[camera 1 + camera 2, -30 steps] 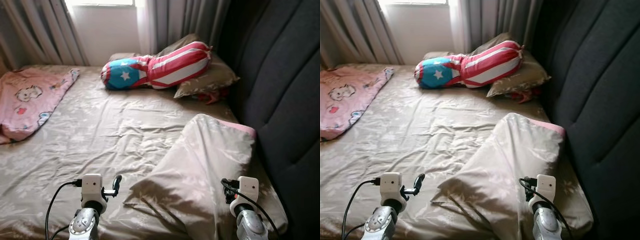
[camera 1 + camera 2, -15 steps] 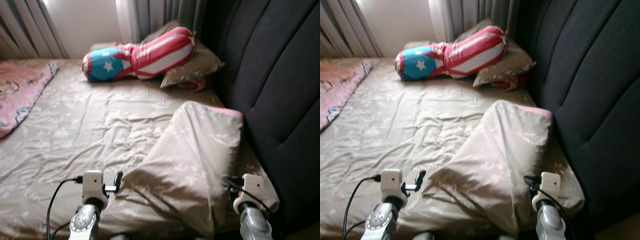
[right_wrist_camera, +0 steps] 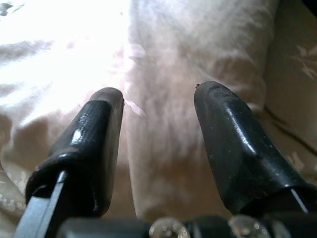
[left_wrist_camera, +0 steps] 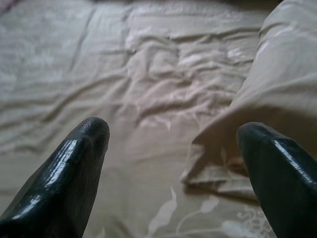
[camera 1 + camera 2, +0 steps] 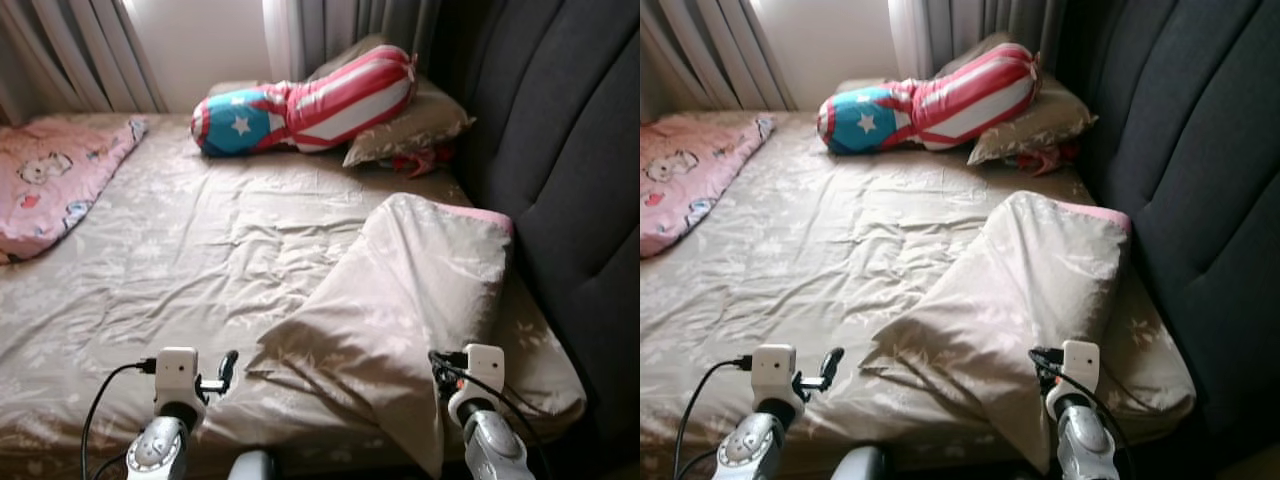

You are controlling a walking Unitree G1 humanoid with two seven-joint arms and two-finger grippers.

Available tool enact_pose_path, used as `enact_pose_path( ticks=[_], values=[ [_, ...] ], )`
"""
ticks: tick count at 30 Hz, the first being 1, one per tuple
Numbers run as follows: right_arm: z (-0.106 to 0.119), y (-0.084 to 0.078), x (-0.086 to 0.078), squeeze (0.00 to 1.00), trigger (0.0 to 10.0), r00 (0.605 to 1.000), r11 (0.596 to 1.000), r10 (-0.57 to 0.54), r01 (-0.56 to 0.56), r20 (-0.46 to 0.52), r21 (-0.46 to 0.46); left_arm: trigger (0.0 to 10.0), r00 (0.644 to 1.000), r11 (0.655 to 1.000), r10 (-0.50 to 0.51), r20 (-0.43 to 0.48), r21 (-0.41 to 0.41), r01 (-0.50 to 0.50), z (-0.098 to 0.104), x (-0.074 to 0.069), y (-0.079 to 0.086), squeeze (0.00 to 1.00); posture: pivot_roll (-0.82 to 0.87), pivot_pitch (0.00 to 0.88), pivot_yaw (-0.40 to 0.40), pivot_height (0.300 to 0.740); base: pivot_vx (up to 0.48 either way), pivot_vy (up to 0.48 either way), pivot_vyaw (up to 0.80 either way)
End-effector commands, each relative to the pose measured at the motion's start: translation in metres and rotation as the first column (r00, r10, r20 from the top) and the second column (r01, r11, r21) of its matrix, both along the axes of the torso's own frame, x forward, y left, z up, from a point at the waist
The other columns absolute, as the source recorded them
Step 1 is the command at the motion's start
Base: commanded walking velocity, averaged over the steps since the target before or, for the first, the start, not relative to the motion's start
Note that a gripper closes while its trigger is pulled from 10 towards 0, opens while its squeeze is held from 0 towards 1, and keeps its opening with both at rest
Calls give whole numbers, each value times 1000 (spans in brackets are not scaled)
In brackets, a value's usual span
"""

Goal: Clean up the room

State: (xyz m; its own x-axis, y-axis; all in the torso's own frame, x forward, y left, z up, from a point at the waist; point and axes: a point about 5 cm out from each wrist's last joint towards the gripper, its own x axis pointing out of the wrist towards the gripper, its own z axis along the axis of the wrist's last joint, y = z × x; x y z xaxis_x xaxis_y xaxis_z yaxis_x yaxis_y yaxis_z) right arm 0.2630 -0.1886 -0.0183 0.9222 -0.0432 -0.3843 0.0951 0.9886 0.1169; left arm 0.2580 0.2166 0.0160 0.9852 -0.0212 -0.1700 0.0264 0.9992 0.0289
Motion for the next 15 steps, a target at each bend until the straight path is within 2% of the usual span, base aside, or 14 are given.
enact_pose_path(
  ticks=[1,4,5,9,10,15],
  values=[
    [2,-2,4,0,10000,1000,1000,-12,12,-4,3,10000,1000,1000,-2,-5,-5,2,1,-2,2,0,-53,57,23,652,0,0,0],
    [10,-6,12,0,10000,999,999,-37,37,16,-5,10000,1000,1000,-8,2,0,8,3,-3,2,0,-35,100,34,652,0,0,0],
    [16,-11,18,792,10000,997,998,-66,66,35,-16,10000,1000,1000,-12,10,3,12,6,-3,2,0,-27,123,40,652,0,0,0],
    [23,-17,24,792,10000,994,995,-96,98,56,-28,10000,1000,1000,-15,18,6,15,10,-3,3,0,-25,132,42,652,0,0,0],
    [24,-19,26,1000,10000,993,993,-110,112,53,-31,10000,1000,1000,-16,20,8,16,11,-4,4,0,-20,146,42,652,0,0,0],
    [33,-25,37,1000,10000,990,991,-134,135,49,-4,10000,999,999,-21,25,26,21,15,-10,10,0,13,173,49,652,0,0,0]
  ],
)
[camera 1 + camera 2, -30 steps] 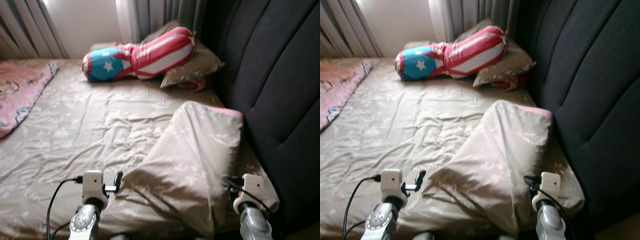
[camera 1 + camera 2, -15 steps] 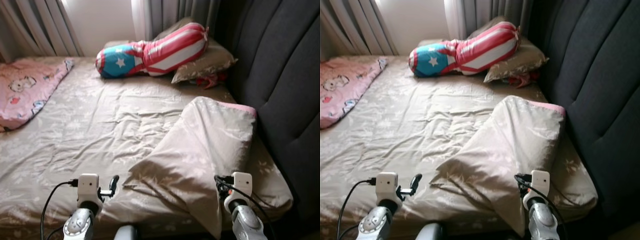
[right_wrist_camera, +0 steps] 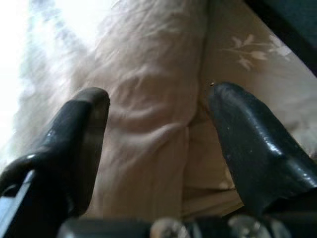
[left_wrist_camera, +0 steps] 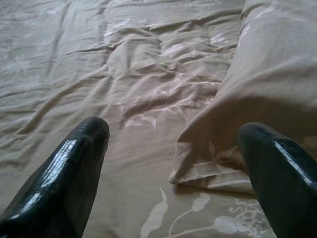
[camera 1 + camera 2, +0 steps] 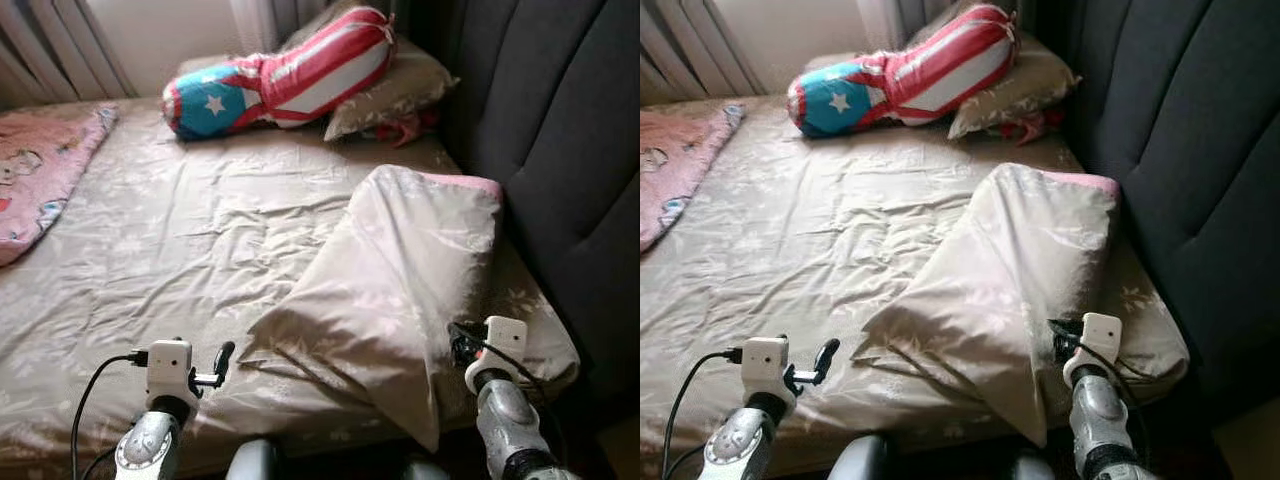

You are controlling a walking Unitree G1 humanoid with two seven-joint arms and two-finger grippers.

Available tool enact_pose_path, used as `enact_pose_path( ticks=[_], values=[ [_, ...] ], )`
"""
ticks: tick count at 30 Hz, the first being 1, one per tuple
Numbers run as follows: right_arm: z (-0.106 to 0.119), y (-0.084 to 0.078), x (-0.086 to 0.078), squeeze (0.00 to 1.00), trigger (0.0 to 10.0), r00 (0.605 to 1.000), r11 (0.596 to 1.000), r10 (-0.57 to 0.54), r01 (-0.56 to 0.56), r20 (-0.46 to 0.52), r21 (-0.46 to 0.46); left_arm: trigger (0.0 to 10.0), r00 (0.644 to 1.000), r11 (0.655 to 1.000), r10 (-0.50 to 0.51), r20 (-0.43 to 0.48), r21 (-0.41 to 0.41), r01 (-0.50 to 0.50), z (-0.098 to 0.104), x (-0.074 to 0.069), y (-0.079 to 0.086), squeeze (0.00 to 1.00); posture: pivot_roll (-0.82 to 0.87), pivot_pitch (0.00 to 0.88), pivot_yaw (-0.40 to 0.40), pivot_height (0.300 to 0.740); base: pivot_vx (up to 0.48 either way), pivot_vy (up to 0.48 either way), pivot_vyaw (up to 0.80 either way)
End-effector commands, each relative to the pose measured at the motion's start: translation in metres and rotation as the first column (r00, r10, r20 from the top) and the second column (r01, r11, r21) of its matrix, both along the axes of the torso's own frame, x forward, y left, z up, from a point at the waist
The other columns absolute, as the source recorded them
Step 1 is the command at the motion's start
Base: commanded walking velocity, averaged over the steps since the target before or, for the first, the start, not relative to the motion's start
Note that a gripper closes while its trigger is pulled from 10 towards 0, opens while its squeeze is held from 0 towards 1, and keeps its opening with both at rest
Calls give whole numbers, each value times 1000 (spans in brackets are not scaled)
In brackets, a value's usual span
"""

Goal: Clean up the room

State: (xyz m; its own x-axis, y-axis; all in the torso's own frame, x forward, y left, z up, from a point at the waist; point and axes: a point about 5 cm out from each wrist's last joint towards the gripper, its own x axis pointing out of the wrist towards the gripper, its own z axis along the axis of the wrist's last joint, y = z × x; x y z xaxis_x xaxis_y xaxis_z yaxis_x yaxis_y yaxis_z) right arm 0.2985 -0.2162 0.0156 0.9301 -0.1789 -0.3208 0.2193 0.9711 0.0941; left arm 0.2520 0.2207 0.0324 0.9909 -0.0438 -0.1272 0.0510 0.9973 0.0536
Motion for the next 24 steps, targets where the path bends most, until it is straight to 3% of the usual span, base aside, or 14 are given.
enact_pose_path(
  ticks=[1,6,10,16,18,23,24],
  values=[
    [0,3,3,1000,10000,1000,999,6,-6,-14,43,10000,1000,1000,6,-21,7,-5,0,-7,7,0,17,184,48,652,0,0,0],
    [-1,3,4,1000,10000,1000,995,14,-11,-28,96,10000,1000,1000,10,-27,13,-10,4,-14,10,0,28,203,48,652,0,0,0],
    [-2,9,3,1000,10000,998,979,64,-65,10,193,10000,1000,1000,9,-27,18,-8,6,-17,10,0,30,209,44,652,0,0,0],
    [-16,12,-11,1000,10000,994,972,103,-94,-30,217,10000,999,1000,2,-36,20,-1,6,-21,8,0,20,228,52,652,0,0,0],
    [-30,13,-28,1000,10000,990,956,128,-108,-59,272,10000,999,1000,-17,-51,26,18,5,-26,6,0,13,237,49,652,0,0,0],
    [-34,19,-32,1000,10000,986,938,162,-138,-49,317,10000,998,1000,-17,-58,24,18,7,-30,5,0,18,239,48,652,0,0,0],
    [-36,25,-33,1000,10000,979,909,198,-170,-36,380,10000,998,1000,-18,-61,23,19,8,-30,5,0,18,241,49,652,0,0,0]
  ],
)
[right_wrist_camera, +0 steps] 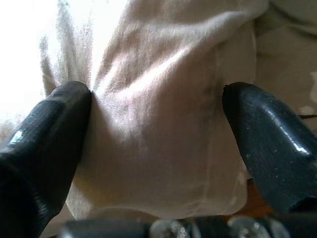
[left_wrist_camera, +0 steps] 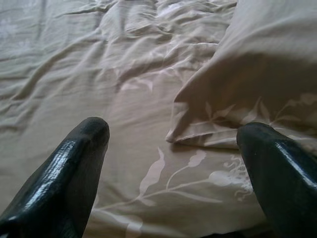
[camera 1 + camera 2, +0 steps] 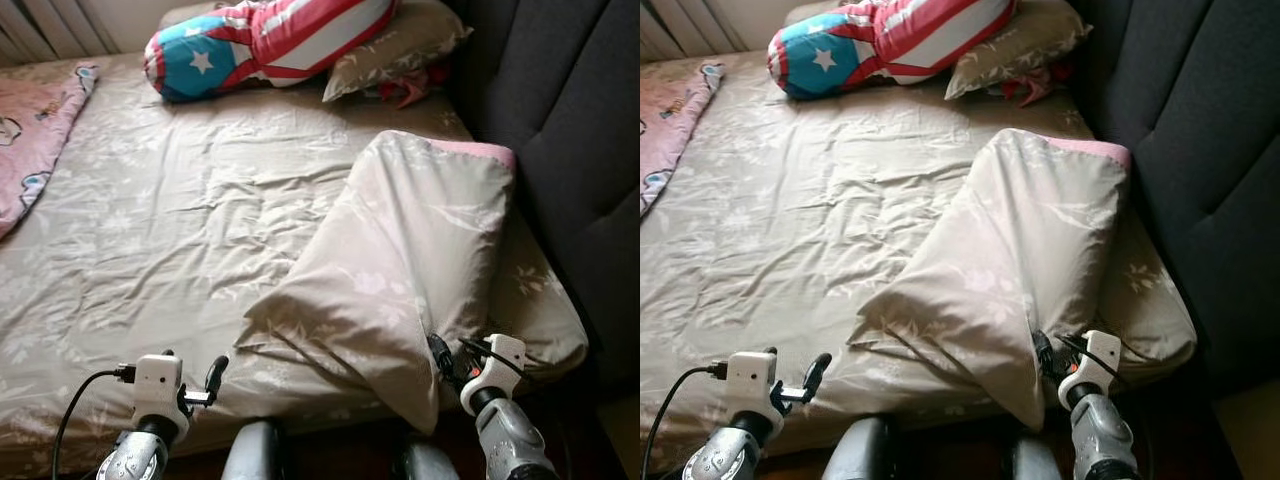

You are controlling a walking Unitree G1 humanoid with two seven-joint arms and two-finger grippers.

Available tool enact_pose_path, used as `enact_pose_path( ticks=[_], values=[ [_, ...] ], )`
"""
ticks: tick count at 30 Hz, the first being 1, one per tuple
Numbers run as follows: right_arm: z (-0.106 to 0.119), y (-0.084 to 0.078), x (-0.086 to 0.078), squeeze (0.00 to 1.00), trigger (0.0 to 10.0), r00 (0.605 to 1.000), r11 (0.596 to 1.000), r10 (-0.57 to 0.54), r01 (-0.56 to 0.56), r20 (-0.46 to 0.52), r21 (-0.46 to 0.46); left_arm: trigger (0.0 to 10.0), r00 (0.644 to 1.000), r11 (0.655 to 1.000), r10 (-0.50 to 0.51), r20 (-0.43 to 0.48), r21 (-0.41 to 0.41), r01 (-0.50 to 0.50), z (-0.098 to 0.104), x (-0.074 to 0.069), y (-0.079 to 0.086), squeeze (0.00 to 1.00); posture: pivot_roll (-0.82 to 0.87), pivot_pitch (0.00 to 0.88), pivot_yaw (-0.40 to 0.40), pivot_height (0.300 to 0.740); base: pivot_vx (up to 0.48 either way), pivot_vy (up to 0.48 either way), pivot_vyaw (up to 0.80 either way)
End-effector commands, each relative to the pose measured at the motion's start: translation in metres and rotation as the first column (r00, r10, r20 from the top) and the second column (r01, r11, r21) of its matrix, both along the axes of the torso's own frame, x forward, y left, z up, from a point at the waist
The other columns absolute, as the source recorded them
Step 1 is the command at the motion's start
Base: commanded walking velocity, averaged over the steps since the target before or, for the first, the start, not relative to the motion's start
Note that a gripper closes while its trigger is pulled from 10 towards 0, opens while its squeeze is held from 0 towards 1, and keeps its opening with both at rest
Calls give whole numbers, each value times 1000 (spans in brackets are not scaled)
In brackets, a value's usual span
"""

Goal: Clean up the room

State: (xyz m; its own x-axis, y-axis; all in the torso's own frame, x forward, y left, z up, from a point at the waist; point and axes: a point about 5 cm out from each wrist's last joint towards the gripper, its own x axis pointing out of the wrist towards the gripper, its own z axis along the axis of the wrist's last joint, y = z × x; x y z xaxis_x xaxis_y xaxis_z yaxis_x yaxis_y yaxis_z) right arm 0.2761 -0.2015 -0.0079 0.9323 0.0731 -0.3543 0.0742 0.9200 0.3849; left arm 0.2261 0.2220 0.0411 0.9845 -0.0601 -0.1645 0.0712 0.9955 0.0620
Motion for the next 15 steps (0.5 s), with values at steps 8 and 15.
enact_pose_path(
  ticks=[8,15],
  values=[
    [-6,22,-1,0,10000,995,994,100,-99,-27,47,10000,1000,1000,-6,-25,12,6,3,-8,0,0,34,255,55,652,0,0,0],
    [5,24,12,0,10000,996,994,89,-89,-5,62,10000,1000,1000,-11,-28,17,11,11,-10,0,0,53,285,66,652,0,0,0]
  ],
)
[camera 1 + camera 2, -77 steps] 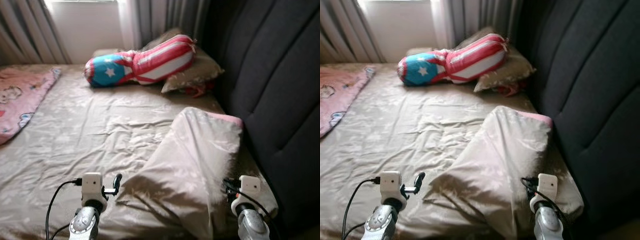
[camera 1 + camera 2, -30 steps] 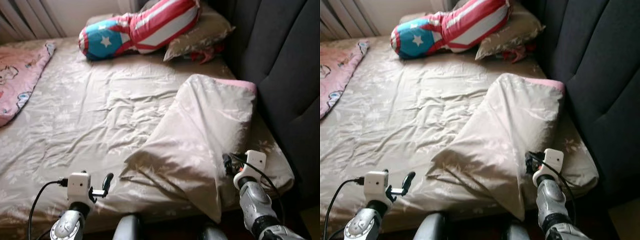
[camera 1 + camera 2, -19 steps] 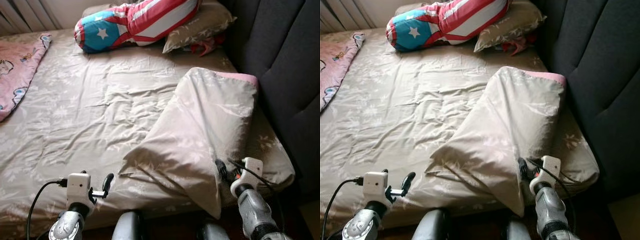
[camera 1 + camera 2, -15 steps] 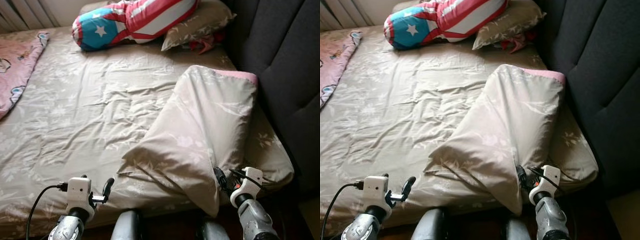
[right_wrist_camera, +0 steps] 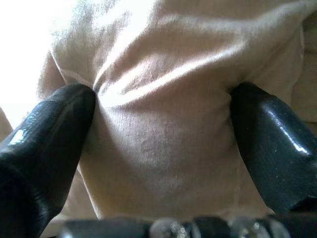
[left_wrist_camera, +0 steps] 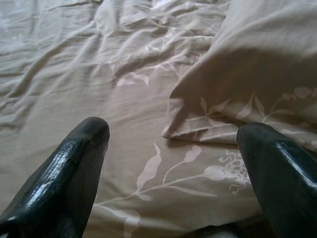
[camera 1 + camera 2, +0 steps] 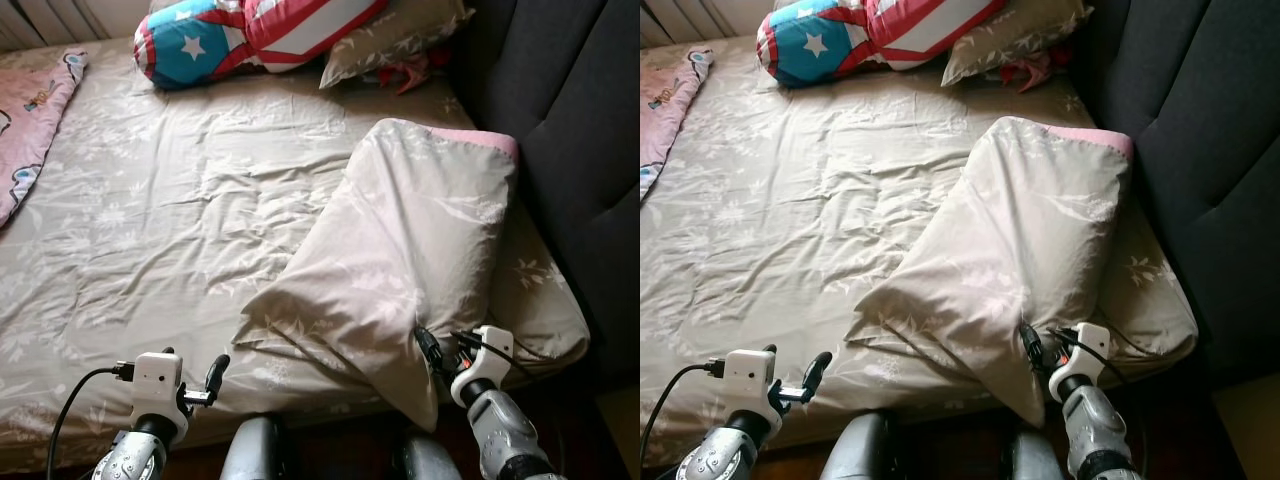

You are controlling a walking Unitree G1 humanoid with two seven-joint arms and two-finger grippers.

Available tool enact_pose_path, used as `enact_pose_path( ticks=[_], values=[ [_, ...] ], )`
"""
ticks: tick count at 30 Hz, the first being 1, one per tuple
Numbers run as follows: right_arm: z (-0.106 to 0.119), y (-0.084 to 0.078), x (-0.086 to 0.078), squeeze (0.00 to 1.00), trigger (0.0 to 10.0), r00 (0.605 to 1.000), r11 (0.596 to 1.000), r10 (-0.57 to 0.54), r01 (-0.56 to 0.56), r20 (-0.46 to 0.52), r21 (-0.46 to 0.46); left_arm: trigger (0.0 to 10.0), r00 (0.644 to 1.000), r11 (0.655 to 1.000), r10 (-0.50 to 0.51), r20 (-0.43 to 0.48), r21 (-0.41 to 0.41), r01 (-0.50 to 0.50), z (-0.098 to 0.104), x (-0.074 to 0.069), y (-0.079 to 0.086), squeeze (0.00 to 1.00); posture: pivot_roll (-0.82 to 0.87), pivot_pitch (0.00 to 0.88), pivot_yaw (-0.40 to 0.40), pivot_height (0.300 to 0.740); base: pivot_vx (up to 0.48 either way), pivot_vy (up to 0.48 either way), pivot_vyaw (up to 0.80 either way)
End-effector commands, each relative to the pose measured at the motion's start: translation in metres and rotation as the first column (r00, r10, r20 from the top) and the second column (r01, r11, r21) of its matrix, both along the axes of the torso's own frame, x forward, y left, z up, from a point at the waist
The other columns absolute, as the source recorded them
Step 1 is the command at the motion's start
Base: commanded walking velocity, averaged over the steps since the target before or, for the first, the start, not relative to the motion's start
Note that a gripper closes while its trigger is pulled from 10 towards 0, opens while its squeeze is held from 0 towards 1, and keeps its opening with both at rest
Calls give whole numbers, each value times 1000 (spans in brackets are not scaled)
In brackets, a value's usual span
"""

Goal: Clean up the room

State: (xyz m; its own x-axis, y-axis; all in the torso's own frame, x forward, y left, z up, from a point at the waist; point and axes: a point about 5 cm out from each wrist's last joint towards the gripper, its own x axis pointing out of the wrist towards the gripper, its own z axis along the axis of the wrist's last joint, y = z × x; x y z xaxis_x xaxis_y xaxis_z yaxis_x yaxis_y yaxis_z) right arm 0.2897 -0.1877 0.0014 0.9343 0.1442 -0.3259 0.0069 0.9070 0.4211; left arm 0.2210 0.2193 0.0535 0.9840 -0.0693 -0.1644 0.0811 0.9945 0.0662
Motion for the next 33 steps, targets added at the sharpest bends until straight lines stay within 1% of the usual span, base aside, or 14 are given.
enact_pose_path(
  ticks=[1,3,4,5,10,14,17,22,25,29,33],
  values=[
    [-5,12,-1,0,10000,999,999,38,-37,-38,23,10000,1000,1000,-1,-28,13,2,-2,-5,3,0,53,285,66,652,0,0,0],
    [-6,16,-2,0,10000,997,998,60,-59,-47,27,10000,1000,1000,-4,-28,15,4,0,-5,3,0,60,294,64,652,0,0,0],
    [-6,17,-2,0,4510,996,998,66,-65,-54,26,10000,1000,1000,-5,-28,15,5,1,-5,3,0,61,298,63,652,0,0,0],
    [-7,18,-2,0,0,996,997,70,-68,-63,29,10000,1000,1000,-5,-27,16,6,2,-4,3,0,61,298,63,652,0,0,0],
    [-9,23,-3,0,0,994,996,88,-86,-71,32,10000,1000,1000,-4,-27,13,4,3,-4,1,0,68,309,59,652,0,0,0],
    [-10,24,-5,0,0,993,995,96,-93,-71,39,10000,999,1000,-7,-43,5,7,1,-9,-2,0,61,316,61,652,0,0,0],
    [-9,23,-4,0,0,995,995,77,-73,-58,70,10000,999,1000,-16,-51,2,16,1,-9,-2,0,61,327,65,652,0,0,0],
    [-9,21,-4,0,0,994,995,88,-84,-61,57,10000,998,1000,-15,-55,2,15,1,-10,-1,0,56,330,61,652,0,0,0],
    [-9,22,-5,0,0,994,994,93,-89,-64,57,10000,998,1000,-12,-57,1,12,1,-10,-1,0,56,326,59,652,0,0,0],
    [-8,26,-3,0,0,991,992,122,-120,-58,33,10000,998,1000,-11,-60,-4,11,0,-10,-3,0,51,320,58,652,0,0,0],
    [-9,25,-4,0,0,992,994,113,-111,-64,23,10000,998,1000,-12,-66,-6,12,-2,-11,-4,0,52,315,57,652,0,0,0]
  ],
)
